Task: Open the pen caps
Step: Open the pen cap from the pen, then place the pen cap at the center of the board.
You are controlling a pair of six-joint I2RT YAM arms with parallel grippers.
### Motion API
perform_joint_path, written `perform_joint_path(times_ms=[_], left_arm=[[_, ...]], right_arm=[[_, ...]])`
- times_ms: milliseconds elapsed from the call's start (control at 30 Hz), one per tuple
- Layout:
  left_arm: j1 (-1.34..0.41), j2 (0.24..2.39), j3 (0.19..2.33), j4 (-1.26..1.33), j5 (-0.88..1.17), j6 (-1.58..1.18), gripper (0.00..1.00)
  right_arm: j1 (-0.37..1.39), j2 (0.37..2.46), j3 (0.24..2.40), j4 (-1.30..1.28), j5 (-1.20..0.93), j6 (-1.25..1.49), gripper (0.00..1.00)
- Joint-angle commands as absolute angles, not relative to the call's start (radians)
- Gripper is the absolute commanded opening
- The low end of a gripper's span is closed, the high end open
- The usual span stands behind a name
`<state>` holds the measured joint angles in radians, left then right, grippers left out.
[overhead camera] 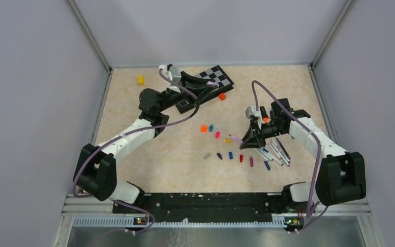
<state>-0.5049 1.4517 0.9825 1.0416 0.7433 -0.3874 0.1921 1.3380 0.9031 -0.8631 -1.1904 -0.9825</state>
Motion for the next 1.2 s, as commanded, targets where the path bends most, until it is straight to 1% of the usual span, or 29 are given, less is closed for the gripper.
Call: perform_joint_path(times_ms=[0,267,833,1167], left_arm=[[-0.509,1.411,0.997,0.972,0.712,-0.353,0.0],[-0.502,1.322,0.951,0.849,0.68,-0.3,0.0],[-0.472,1.172,0.806,0.757,0.577,-0.271,0.0],[-0.471,1.117,0.731,0.752,0.53,-0.296,0.0]], right_arm=[[0.192,1.327,0.942,-0.923,-1.185,-1.068,0.0],[0.172,1.296,0.954,-0.939,-1.161,-1.082,0.0],[0.108,1.275,0.957,-0.959,-1.17,-1.099,0.0],[0.086,1.278,0.955,-0.958,-1.17,-1.098,0.0]])
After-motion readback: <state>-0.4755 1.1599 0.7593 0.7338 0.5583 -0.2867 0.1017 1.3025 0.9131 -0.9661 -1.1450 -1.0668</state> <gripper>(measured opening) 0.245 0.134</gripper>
